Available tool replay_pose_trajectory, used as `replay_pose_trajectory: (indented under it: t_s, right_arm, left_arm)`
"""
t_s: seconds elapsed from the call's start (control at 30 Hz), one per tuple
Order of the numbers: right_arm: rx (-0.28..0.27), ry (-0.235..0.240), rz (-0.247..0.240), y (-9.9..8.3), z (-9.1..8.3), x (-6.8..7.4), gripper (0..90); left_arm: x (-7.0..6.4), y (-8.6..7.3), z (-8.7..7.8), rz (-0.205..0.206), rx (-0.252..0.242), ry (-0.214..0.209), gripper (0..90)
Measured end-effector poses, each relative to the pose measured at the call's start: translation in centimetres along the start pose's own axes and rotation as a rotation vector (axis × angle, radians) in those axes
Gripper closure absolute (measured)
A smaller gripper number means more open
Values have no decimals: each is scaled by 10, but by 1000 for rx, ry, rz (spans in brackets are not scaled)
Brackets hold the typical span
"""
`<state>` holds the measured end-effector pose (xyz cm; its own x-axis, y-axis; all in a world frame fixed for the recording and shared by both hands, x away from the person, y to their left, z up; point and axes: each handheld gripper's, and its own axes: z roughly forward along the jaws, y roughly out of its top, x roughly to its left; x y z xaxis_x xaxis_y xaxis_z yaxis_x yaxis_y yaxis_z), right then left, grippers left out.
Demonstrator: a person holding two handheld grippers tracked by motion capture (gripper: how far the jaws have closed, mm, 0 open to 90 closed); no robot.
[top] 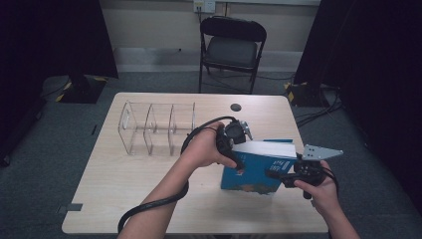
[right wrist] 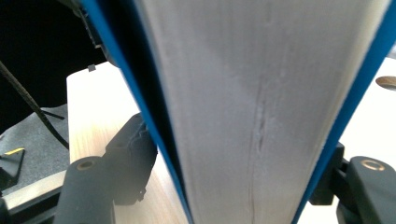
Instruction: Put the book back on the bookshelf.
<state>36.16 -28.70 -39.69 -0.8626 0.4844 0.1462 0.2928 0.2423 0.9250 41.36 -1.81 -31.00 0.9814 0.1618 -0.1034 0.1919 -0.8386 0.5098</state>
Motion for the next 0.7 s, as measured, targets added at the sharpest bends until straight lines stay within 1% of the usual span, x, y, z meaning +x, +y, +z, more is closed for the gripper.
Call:
replay_pose_trajectory:
  t_s: [0.03, 0.07, 0.1, 0.13, 0.2, 0.23, 0.27, 0.3, 0.4, 0.5, 0.57, 0.6, 0.67, 0.7]
  right_arm:
    - [0, -2, -1, 0, 0, 0, 314]
    - [-1, -3, 0, -1, 0, 0, 315]
    - [1, 0, 1, -1, 0, 0, 316]
    - [3, 1, 1, -1, 0, 0, 316]
    - [4, 6, 1, -1, 1, 0, 316]
    - [4, 6, 0, -1, 1, 0, 317]
    - [5, 6, -3, -2, 2, 0, 318]
    - [9, 3, -3, -2, 2, 0, 318]
    - [11, 1, -4, -2, 2, 0, 320]
    - [7, 4, -3, -3, 3, 1, 319]
    - [7, 4, -4, -4, 3, 1, 319]
    - [8, 2, -3, -4, 3, 1, 319]
    - [9, 5, -5, -4, 4, 1, 319]
    - [11, 6, -2, -5, 4, 1, 319]
  left_arm:
    - [0, 0, 0, 5, 6, 1, 475]
    - [-1, 1, 0, 11, 22, 12, 476]
    - [-2, 1, 0, 19, 27, 23, 476]
    - [-3, 2, 0, 29, 26, 35, 477]
    - [-5, 5, -3, 49, -6, 43, 466]
    - [-5, 8, -4, 62, -7, 49, 471]
    - [-6, 10, -4, 54, 1, 50, 470]
    - [-5, 12, -3, 59, 12, 52, 465]
    - [-4, 13, 0, 61, 28, 39, 463]
    - [-4, 12, 0, 68, 19, 17, 516]
    - [-5, 11, 0, 89, 6, 16, 529]
    - [-5, 10, 0, 87, 0, 14, 534]
    - [-6, 11, 0, 94, 11, 6, 543]
    - [-6, 11, 0, 106, 16, 7, 547]
